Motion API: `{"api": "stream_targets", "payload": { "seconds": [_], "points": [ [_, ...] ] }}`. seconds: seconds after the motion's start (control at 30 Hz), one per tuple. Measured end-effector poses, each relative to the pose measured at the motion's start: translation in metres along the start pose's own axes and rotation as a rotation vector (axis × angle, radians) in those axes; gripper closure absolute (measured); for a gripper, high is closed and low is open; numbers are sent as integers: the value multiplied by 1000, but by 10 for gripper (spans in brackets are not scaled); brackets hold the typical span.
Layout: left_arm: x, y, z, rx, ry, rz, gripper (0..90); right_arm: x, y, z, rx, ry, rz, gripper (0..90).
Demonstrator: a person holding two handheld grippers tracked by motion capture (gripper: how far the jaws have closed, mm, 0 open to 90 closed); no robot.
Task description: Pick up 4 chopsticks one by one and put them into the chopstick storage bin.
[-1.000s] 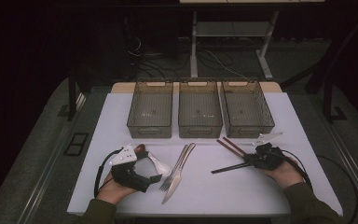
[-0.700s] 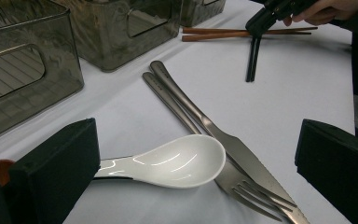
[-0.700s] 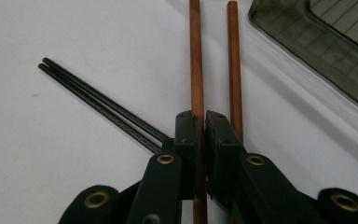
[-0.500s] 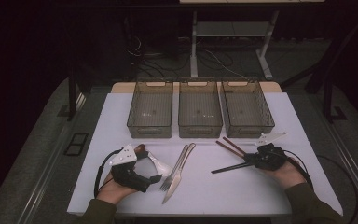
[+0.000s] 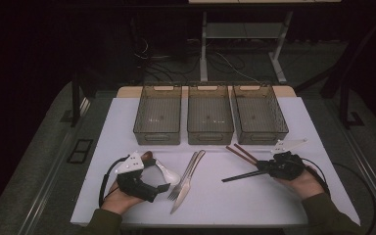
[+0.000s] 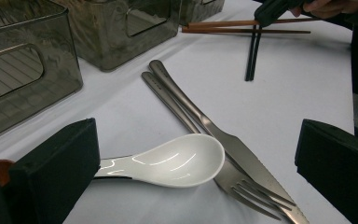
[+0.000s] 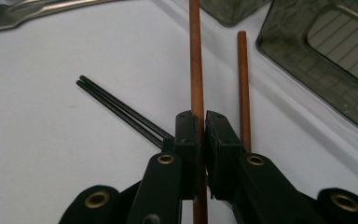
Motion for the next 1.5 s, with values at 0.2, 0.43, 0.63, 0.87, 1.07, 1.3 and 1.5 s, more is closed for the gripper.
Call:
{"api": "stream_targets", "payload": {
  "seconds": [0.2,0.43,0.63,0.87,1.07,1.3,1.5],
  "points": [
    [0,0,-1,0,3,0,0,-5,-9,-6,-4,28,-21,836],
    [1,2,-2,0,5,6,0,-12,-21,-14,-2,64,-42,836],
    [2,2,-2,2,3,7,0,-13,-32,-23,-14,85,-52,836],
    [3,2,-2,-2,4,9,0,-12,-39,-40,9,117,-70,836],
    [4,3,-2,-3,3,12,0,-4,-47,-55,3,131,-87,836],
    [4,3,-2,-7,6,13,0,7,-55,-65,-2,118,-82,836],
    [5,2,-3,-10,8,10,0,14,-58,-75,3,124,-91,836]
  ]
}}
Point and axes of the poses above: each handheld gripper's, and its own axes: x roughly forward along the jaws, z roughly out of its underside, y roughly to its right, the point moved 7 cm from there along x, roughly forward along the jaws, and after that the axes turned 13 degrees about x, right-handed, at the moved point
